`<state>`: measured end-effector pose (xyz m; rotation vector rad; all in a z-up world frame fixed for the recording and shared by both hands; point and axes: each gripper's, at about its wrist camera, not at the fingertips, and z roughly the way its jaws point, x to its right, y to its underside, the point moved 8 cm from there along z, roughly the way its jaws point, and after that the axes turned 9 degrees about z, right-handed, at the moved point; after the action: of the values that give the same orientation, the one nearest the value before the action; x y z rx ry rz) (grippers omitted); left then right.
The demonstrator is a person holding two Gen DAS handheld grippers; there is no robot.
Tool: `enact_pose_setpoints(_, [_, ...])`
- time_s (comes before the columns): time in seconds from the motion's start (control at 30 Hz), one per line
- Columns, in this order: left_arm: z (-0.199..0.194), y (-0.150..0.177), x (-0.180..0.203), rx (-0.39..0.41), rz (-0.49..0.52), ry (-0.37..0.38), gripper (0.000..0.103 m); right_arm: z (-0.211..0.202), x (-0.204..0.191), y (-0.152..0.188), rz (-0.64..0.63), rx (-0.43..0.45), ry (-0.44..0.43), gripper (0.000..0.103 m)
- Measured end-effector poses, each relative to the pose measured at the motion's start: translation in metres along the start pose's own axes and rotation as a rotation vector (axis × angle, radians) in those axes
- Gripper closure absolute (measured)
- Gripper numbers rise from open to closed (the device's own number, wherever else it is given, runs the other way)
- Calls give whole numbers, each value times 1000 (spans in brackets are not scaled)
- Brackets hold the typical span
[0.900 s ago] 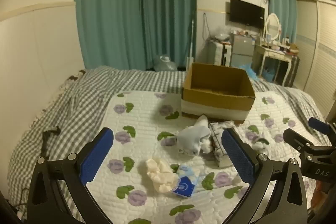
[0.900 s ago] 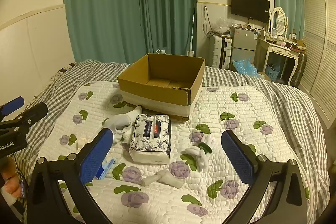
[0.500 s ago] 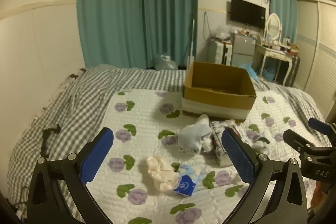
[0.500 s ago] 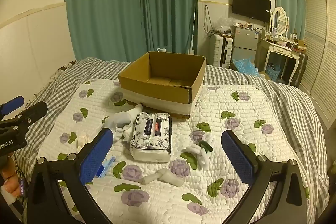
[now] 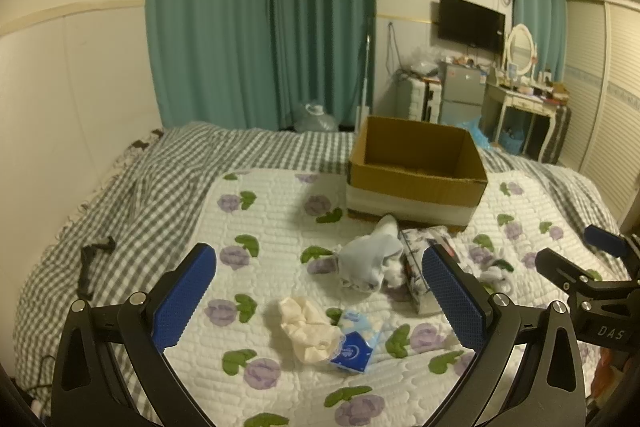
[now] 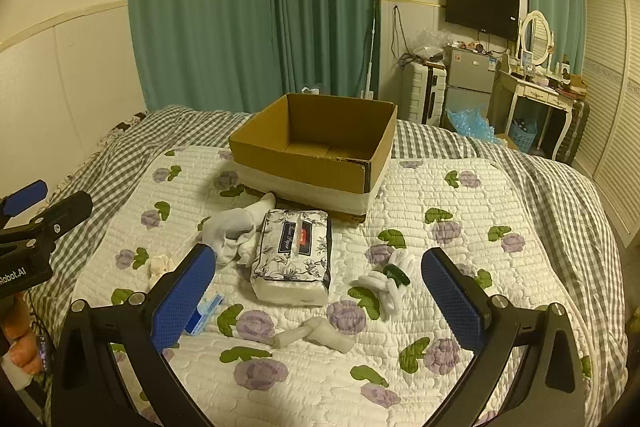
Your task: Organize soft objects
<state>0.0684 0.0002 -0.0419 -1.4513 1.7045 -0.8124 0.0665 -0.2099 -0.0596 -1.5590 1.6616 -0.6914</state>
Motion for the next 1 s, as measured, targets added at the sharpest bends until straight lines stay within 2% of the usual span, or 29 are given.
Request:
enact_pose_setpoints(0.33, [0,1,0,-7,-3,-1,0,1,-2,0,0,-14,-7,0])
enact_pose_setpoints(0.4, [2,14,-1,-12,-7,-3,0,1,-2,1,2,-17,-10,0])
enact_pose_setpoints(1.0, [5,15,3,-18,-8,1,0,5,-4,5,-2,-36,-17,0])
